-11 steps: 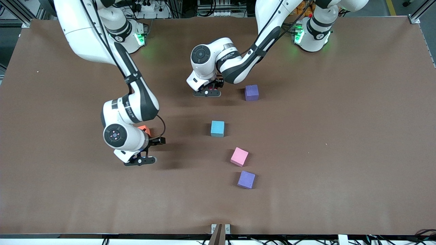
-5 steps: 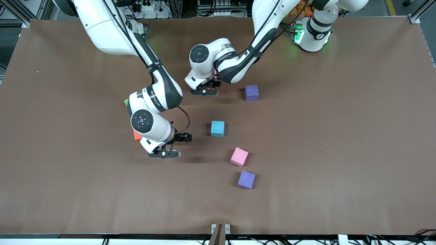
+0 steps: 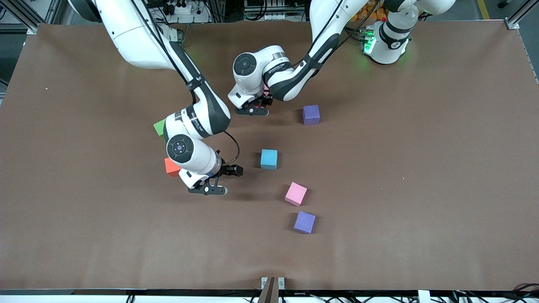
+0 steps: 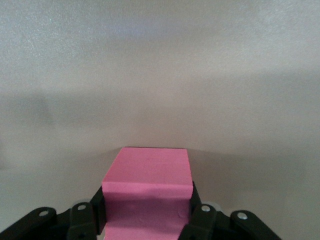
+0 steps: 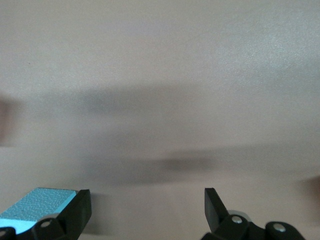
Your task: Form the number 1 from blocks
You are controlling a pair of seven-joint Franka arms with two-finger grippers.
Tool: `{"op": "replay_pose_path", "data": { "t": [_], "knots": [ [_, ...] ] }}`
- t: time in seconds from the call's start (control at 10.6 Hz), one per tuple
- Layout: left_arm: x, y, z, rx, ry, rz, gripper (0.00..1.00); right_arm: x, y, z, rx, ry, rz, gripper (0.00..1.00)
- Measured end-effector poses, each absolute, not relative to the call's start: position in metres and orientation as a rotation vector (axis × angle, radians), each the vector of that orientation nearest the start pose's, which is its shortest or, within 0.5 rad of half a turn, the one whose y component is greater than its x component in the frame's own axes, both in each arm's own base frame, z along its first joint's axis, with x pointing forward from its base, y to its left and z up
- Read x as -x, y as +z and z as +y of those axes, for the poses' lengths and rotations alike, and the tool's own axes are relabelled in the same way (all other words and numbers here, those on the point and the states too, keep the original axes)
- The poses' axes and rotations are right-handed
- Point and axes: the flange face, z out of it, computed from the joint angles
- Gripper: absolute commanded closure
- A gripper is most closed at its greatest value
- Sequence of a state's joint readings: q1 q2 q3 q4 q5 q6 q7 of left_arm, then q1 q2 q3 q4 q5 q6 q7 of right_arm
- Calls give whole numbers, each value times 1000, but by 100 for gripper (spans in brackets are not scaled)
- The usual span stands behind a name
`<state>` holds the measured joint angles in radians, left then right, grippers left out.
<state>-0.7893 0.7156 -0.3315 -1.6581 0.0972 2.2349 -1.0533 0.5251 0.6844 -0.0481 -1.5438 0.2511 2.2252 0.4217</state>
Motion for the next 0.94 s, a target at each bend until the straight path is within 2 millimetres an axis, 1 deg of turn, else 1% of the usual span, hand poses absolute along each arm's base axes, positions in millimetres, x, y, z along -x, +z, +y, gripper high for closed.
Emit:
{"op": "replay_pose_path", "data": {
  "t": [0.28,0.38,0.47,0.57,0.66,0.76,0.85,0.94],
  "knots": [
    [-317,202,-593,3109,270,100,0,-623,251,334,2985,109,135,0],
    [-320,205,-593,3112,263,95,0,-623,251,334,2985,108,137,0],
    [-326,214,-592,3114,250,85,0,-624,251,333,2985,108,139,0],
    [-337,228,-589,3116,228,61,0,-624,251,332,2984,106,142,0],
    [-354,245,-579,3110,203,18,0,-626,251,331,2984,104,145,0],
    [-374,261,-563,3097,188,-30,0,-626,252,330,2983,102,148,0],
    [-394,271,-545,3078,159,-66,0,-627,253,330,2982,100,147,0],
    [-413,275,-521,3054,124,-101,0,-627,253,331,2981,99,146,0]
  ]
}}
